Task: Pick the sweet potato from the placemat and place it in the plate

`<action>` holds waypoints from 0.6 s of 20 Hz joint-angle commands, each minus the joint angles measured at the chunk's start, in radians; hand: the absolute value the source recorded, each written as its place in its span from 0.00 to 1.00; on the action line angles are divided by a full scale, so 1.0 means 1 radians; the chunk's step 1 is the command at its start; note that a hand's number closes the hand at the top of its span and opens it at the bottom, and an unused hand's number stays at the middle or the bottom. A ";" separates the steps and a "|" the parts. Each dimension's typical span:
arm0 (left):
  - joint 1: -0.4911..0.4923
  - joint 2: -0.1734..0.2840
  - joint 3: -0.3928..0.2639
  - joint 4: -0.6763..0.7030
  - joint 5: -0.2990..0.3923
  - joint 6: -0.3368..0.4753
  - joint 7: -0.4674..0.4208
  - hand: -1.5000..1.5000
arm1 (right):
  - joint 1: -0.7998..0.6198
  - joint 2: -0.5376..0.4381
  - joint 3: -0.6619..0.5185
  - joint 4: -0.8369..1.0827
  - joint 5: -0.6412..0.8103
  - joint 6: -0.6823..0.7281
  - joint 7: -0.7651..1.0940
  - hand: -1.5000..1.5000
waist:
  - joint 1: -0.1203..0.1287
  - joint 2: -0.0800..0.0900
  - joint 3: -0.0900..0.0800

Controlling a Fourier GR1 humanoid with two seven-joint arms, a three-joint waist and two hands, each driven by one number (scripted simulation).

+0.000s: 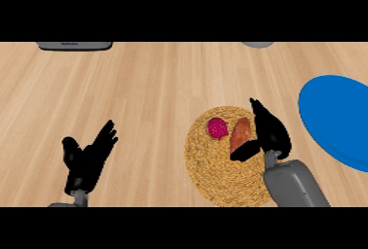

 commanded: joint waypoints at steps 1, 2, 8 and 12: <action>-0.047 0.000 0.029 0.013 -0.021 0.011 0.050 0.50 | -0.091 0.037 -0.028 0.123 0.024 0.005 -0.012 0.00 | 0.002 0.001 0.000; -0.029 -0.008 0.036 0.040 0.006 -0.025 -0.015 0.50 | -0.053 0.050 -0.021 0.227 0.030 -0.082 -0.113 0.00 | 0.004 0.002 0.000; 0.018 -0.048 -0.001 -0.037 -0.035 0.011 0.024 0.50 | -0.073 -0.010 0.004 0.210 0.063 0.032 -0.156 1.00 | 0.004 0.000 0.000; -0.002 0.011 0.069 -0.021 0.000 -0.065 0.043 0.50 | -0.073 0.024 -0.001 0.230 0.115 -0.015 -0.160 1.00 | 0.002 0.000 0.000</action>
